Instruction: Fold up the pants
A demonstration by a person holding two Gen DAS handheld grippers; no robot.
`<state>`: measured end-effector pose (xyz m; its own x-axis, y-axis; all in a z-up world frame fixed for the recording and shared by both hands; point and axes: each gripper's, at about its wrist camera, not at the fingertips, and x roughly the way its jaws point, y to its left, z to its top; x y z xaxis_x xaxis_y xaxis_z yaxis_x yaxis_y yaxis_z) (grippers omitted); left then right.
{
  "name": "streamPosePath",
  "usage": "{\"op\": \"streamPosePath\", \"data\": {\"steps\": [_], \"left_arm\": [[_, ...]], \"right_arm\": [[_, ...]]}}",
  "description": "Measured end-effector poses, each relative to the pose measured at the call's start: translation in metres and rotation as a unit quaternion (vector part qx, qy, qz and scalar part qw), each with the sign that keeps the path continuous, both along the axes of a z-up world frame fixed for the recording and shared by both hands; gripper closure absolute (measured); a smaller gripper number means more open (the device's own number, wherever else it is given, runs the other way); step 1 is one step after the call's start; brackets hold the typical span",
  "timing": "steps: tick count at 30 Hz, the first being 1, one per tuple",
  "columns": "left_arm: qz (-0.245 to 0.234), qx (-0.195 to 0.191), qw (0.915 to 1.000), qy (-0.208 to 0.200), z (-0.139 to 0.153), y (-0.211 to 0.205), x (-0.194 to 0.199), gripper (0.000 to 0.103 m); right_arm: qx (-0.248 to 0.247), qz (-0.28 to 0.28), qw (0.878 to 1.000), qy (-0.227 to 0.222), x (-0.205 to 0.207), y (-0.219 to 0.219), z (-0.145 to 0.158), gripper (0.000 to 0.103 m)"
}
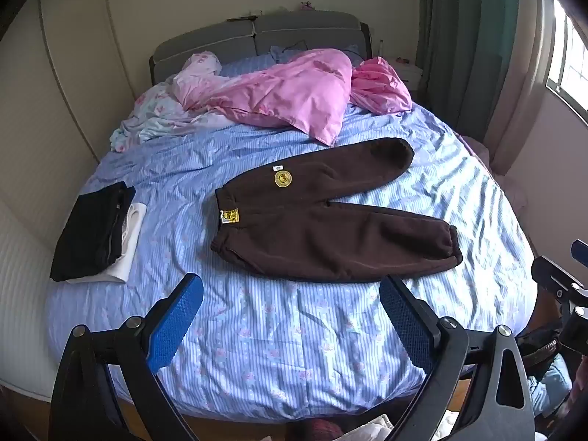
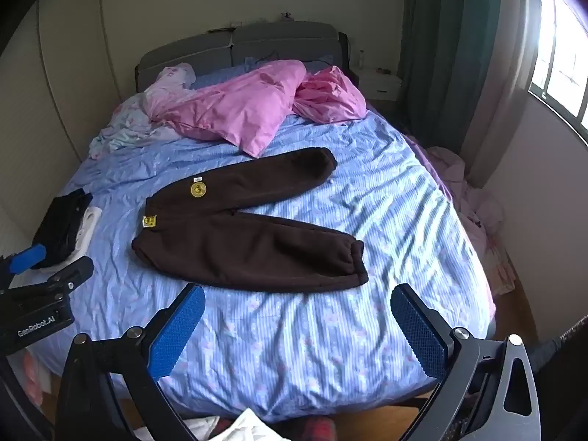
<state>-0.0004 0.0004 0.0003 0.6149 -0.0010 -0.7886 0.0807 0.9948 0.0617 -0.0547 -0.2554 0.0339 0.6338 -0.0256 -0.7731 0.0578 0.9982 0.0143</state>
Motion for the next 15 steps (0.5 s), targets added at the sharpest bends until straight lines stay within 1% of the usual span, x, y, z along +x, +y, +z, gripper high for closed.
{"op": "streamPosePath", "data": {"steps": [3,4,6,12,13,15], "left_arm": [[0.0,0.003,1.0,-0.001,0.002,0.001,-0.001,0.005],[0.001,0.005,1.0,-0.003,0.008,-0.002,0.0,0.005],[-0.002,0.003,1.0,-0.006,0.012,-0.005,-0.002,0.005],[-0.004,0.005,0.9999,-0.013,0.023,-0.01,-0.002,0.005],[-0.001,0.004,0.9997,-0.023,0.022,-0.008,-0.013,0.005],[0.001,0.006,0.9996,-0.028,0.025,-0.008,-0.015,0.005]], "right_arm": [[0.0,-0.001,1.0,-0.004,0.0,-0.001,0.001,0.0],[0.001,-0.001,1.0,-0.006,0.001,0.0,0.003,0.0],[0.004,0.001,1.0,-0.011,-0.003,0.001,0.013,0.0],[0.003,0.009,1.0,-0.026,-0.014,-0.001,0.021,0.0],[0.003,0.01,1.0,-0.027,-0.014,0.0,0.022,0.0],[0.004,0.011,0.999,-0.03,-0.015,0.0,0.025,0.0]]}}
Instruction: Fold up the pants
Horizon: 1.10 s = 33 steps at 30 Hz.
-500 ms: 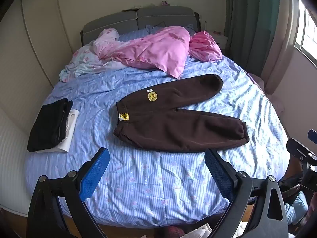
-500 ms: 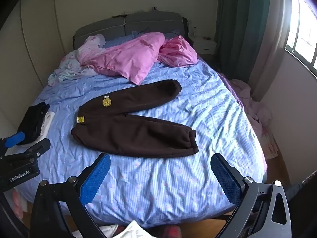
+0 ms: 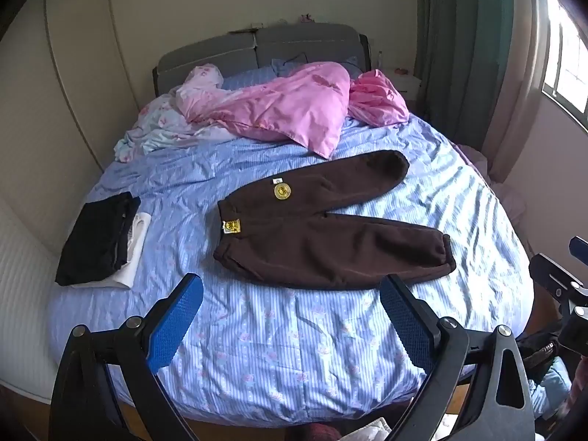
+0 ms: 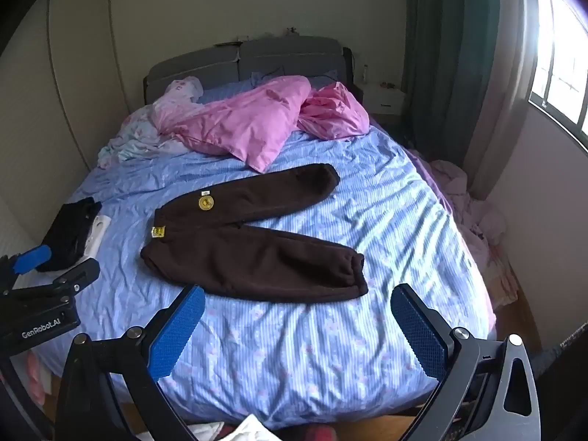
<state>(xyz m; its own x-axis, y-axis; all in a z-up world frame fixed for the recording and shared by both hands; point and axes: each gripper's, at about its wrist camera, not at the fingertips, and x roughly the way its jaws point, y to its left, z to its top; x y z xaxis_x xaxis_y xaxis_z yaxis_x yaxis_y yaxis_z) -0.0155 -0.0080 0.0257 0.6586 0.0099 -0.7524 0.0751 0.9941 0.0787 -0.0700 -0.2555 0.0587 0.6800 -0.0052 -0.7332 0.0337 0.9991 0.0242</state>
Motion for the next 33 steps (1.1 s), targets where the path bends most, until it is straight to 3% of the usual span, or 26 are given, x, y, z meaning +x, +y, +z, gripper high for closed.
{"op": "streamPosePath", "data": {"steps": [23,33], "left_arm": [[0.02,0.001,0.9995,-0.024,0.023,-0.009,-0.014,0.004],[0.02,-0.005,0.9994,-0.026,0.024,0.005,-0.014,0.004]], "right_arm": [[-0.002,0.018,1.0,-0.017,-0.008,0.009,0.009,0.0],[-0.004,0.018,1.0,-0.017,-0.006,0.009,0.011,0.0]]}}
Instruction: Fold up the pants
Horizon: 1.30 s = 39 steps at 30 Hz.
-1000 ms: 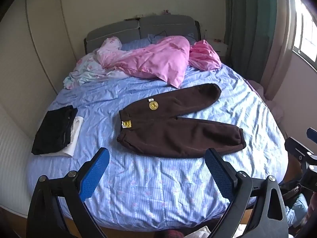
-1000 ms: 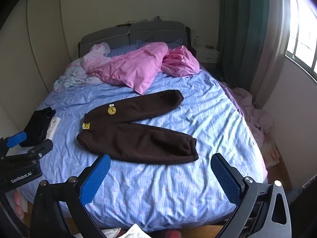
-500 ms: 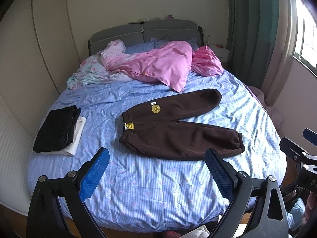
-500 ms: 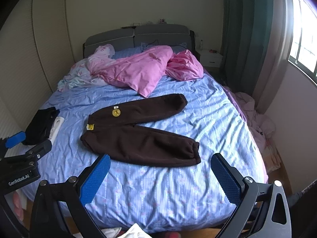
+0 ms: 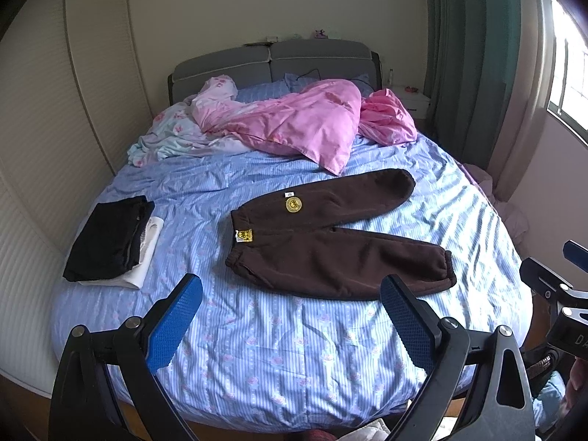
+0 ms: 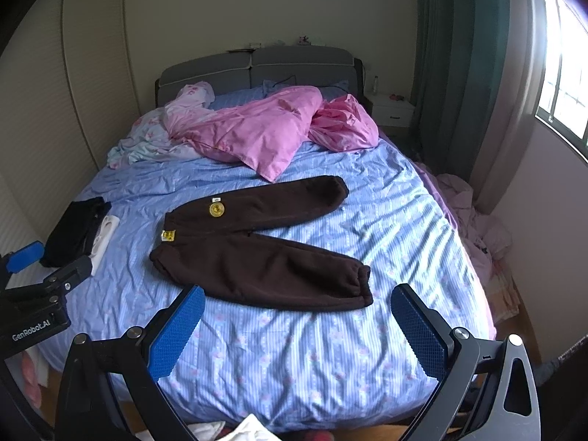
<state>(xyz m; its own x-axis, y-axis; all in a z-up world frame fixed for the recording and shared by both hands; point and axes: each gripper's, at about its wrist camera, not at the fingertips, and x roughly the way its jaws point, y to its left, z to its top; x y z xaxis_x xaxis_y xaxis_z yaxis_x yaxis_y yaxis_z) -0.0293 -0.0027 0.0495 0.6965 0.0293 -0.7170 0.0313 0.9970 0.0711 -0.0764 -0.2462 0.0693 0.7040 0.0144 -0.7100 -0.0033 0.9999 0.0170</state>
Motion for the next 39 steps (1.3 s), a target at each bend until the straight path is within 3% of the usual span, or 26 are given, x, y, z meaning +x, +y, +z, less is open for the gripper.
{"op": "streamPosePath", "data": {"steps": [39], "left_arm": [[0.002,0.002,1.0,-0.006,-0.003,0.009,-0.004,0.004]], "right_arm": [[0.002,0.003,1.0,0.008,0.008,0.004,-0.001,0.0]]}}
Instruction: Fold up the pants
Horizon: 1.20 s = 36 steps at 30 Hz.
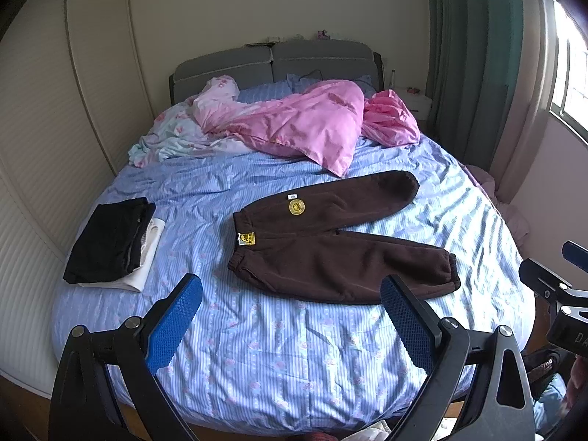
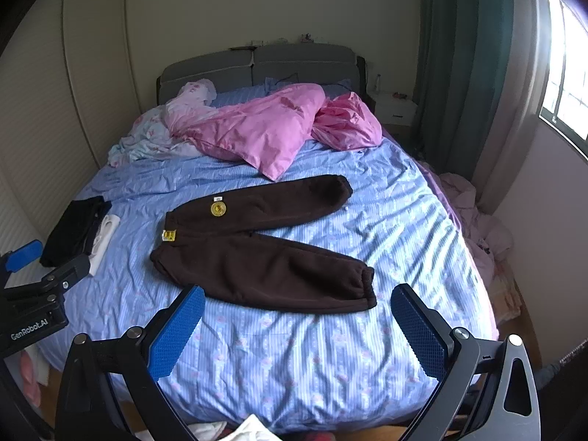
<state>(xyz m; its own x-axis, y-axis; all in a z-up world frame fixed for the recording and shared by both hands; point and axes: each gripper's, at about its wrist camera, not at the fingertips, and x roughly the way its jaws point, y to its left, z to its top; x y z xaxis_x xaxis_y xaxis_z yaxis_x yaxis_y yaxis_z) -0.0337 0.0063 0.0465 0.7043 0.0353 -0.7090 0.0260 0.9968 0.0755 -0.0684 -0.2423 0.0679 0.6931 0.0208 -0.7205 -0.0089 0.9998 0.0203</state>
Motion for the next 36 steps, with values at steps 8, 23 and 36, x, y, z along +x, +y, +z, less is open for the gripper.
{"op": "streamPosePath", "data": {"steps": [8,23,36], "left_arm": [[0.005,0.0,0.9998,0.022,-0.009,0.008,0.029,0.004],[0.053,0.01,0.993,0.105,-0.099,0.06,0.113,0.004],[0.102,-0.127,0.9421,0.293,-0.253,0.059,0.195,0.01]], "right_arm": [[0.004,0.005,1.0,0.02,0.027,0.004,-0.012,0.0],[0.055,-0.068,0.986,0.14,0.114,-0.015,-0.121,0.001],[0.101,-0.148,0.946,0.271,0.17,-0.041,-0.267,0.011]]}}
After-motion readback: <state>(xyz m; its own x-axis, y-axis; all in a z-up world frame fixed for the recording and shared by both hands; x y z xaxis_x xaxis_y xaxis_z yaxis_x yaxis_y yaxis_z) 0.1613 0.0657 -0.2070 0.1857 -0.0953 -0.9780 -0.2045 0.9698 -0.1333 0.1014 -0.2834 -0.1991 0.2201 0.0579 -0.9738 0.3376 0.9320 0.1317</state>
